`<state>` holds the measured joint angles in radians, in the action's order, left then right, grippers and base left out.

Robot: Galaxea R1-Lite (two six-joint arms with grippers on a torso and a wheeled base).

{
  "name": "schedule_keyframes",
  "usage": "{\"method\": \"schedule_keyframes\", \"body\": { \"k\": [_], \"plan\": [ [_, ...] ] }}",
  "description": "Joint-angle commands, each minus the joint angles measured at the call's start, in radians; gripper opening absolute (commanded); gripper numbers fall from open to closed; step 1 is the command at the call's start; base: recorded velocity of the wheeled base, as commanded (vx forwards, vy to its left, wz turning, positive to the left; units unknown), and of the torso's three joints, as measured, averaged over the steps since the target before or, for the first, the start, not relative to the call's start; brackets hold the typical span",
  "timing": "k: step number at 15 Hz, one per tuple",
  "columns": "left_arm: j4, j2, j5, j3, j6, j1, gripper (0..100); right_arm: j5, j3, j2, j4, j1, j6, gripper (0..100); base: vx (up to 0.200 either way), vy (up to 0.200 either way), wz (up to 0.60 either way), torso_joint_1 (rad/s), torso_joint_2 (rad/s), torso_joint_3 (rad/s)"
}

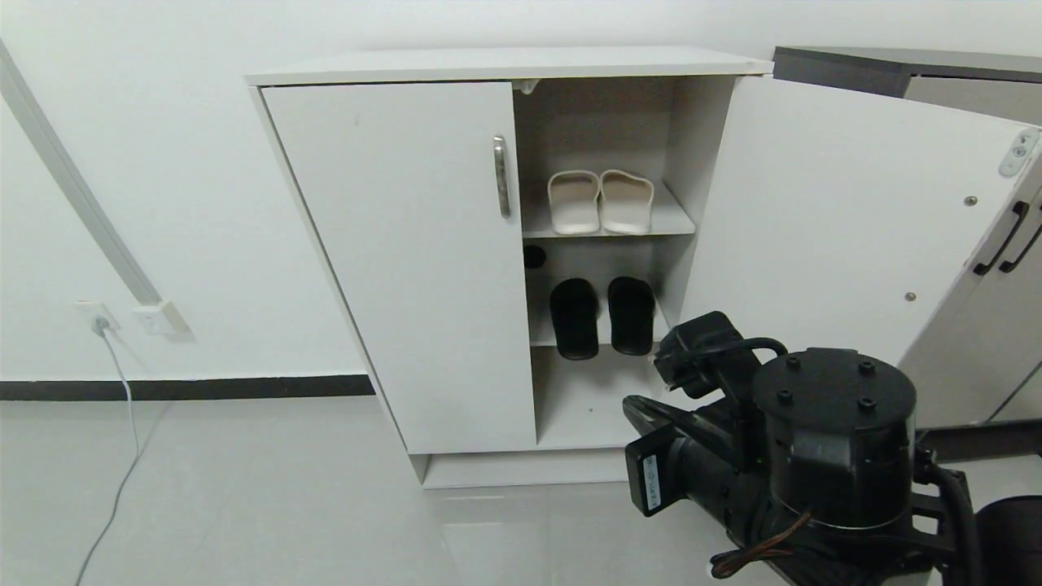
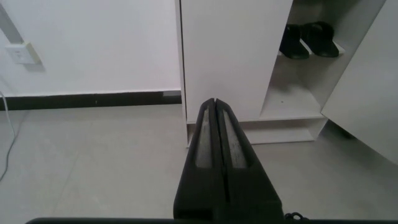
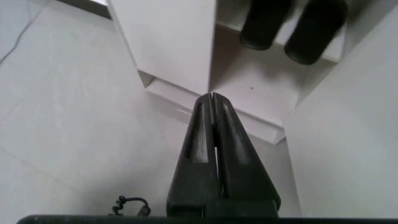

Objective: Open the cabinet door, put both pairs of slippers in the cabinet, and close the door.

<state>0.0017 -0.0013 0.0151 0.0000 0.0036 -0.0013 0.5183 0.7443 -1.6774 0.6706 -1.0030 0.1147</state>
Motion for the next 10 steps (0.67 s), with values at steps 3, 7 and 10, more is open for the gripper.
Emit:
{"method": "schedule_keyframes", "body": {
  "k": [3,7,10],
  "plan": [
    [0.0,0.001,0.0,0.0,0.001,0.0,0,0.0,0.0,-0.01,0.0,0.0,0.0,0,0.0,0.0,0.0,0.0,0.0,0.0],
    [0.0,0.001,0.0,0.0,0.001,0.0,0,0.002,0.0,-0.011,0.0,0.003,0.0,0,0.0,0.0,0.0,0.0,0.0,0.0],
    [0.0,0.001,-0.001,0.0,0.001,0.0,0,0.002,0.0,-0.016,-0.002,0.006,-0.001,0,0.0,0.0,0.0,-0.002,-0.17,-0.286]
  ]
}}
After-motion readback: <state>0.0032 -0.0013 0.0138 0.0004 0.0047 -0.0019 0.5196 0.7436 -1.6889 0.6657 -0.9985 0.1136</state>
